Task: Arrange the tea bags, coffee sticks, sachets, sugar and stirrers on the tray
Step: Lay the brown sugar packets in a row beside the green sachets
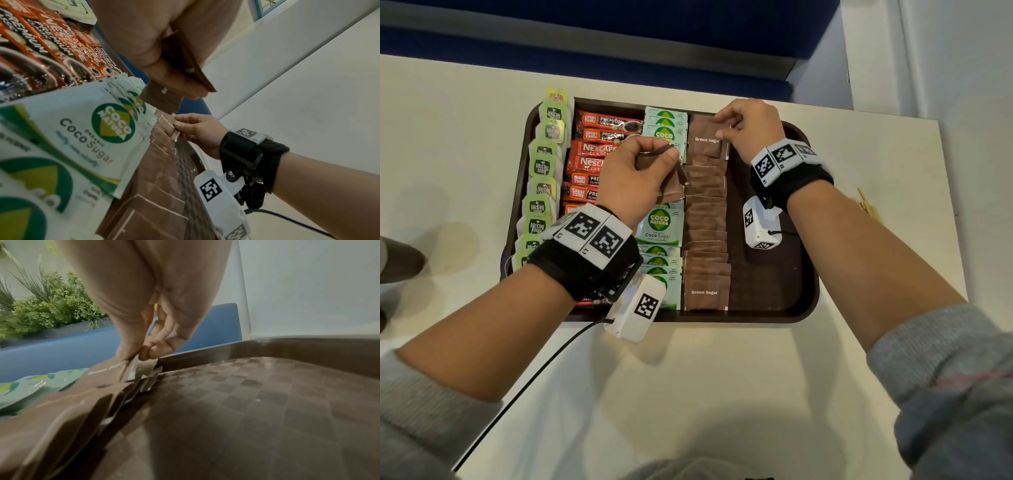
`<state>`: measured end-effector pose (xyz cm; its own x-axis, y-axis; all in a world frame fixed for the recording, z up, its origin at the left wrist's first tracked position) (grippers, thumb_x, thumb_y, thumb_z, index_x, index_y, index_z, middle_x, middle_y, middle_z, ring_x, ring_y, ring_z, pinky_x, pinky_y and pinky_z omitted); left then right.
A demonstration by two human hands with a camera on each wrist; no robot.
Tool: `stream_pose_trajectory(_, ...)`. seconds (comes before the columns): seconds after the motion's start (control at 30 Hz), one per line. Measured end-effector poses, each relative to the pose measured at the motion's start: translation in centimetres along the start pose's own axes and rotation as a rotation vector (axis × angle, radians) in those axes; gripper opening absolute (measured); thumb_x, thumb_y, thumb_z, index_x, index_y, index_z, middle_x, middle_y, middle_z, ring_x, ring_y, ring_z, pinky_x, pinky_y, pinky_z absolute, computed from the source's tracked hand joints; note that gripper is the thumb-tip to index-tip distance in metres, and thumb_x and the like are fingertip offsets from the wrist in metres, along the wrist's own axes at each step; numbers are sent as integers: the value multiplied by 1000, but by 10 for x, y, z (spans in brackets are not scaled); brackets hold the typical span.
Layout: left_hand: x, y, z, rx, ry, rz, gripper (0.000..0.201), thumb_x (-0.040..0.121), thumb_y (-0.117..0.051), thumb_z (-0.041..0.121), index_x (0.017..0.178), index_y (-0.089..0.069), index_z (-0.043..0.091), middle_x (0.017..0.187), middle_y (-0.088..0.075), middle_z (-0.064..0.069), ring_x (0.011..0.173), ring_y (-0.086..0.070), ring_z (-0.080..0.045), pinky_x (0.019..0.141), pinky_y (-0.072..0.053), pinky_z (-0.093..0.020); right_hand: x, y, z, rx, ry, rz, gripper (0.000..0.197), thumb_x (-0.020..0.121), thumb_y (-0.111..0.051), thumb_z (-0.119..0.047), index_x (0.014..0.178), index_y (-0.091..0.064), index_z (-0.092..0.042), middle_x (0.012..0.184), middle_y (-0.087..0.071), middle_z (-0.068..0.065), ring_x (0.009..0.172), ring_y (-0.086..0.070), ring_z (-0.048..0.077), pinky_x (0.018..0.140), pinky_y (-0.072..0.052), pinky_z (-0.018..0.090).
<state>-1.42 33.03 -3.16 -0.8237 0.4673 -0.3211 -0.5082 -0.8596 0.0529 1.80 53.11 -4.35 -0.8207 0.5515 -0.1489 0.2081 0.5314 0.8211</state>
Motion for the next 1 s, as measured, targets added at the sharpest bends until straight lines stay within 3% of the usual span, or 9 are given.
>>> stream_pose_trajectory(0.17,-1,0,1,0,9,-5,13,75,-69,32,84,-63,27,101,-71,-13,97,-68,-31,86,-54,-52,-1,1,3,29,-13,29,25,81,-71,-12,106,-67,-13,107,-65,3,84,-53,6,76,-42,14)
stream_pose_trajectory(0.43,-2,-2,2,-28,33,-21,10,83,-68,20,85,-62,26,104,-69,-16,98,-67,-33,86,-55,-52,-3,0,4,49,-11,31,26,80,-72,-11,105,-68,-12,107,-66,3,82,-52,5,75,-42,13)
stream_pose_trajectory(0.57,-4,-4,3,-34,23,-37,11,83,-69,20,87,-61,26,104,-68,-14,99,-67,-32,85,-55,-52,-5,2,4,46,3,34,26,79,-73,-12,105,-68,-12,107,-67,3,82,-54,5,76,-44,13)
stream_pose_trajectory(0.63,-5,-5,5,-33,18,-40,13,77,-69,27,88,-62,28,104,-69,-12,99,-67,-32,87,-54,-51,-8,5,4,32,9,49,24,80,-72,-14,104,-68,-14,105,-66,-1,83,-55,5,76,-44,13)
stream_pose_trajectory(0.73,-6,-6,7,-39,15,-46,20,71,-66,35,89,-62,29,107,-69,-13,101,-67,-31,90,-53,-50,-15,10,-1,41,37,85,19,83,-69,-19,102,-68,-17,98,-62,-7,82,-54,2,70,-40,6)
stream_pose_trajectory(0.83,-9,-8,9,-78,9,-66,15,80,-64,27,95,-62,25,109,-67,-15,101,-66,-30,89,-54,-50,-30,14,-14,145,106,40,15,85,-66,-30,97,-69,-20,88,-63,-10,74,-54,-3,64,-40,0)
stream_pose_trajectory(0.93,-10,-9,5,-172,34,-75,14,94,-56,10,107,-58,15,105,-65,-10,92,-66,-21,76,-59,-35,-49,15,-30,256,184,-118,25,91,-57,-39,93,-70,-17,86,-69,-1,77,-62,6,71,-48,16)
stream_pose_trajectory(1.0,-12,-10,5,-197,36,-90,18,96,-52,8,111,-56,17,105,-65,-6,90,-67,-18,67,-57,-29,-60,14,-39,312,207,-209,30,93,-53,-38,94,-70,-13,86,-70,8,79,-65,17,74,-52,28)
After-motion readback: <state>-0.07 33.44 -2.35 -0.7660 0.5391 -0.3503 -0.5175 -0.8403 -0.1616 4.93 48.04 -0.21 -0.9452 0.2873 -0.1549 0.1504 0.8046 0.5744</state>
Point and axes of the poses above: each hand's wrist, its own x-axis towards the middle knuckle, its own y-axis out of the back of the hand, z = x × y, the point moved 3 cm from there along x, towards the middle knuckle
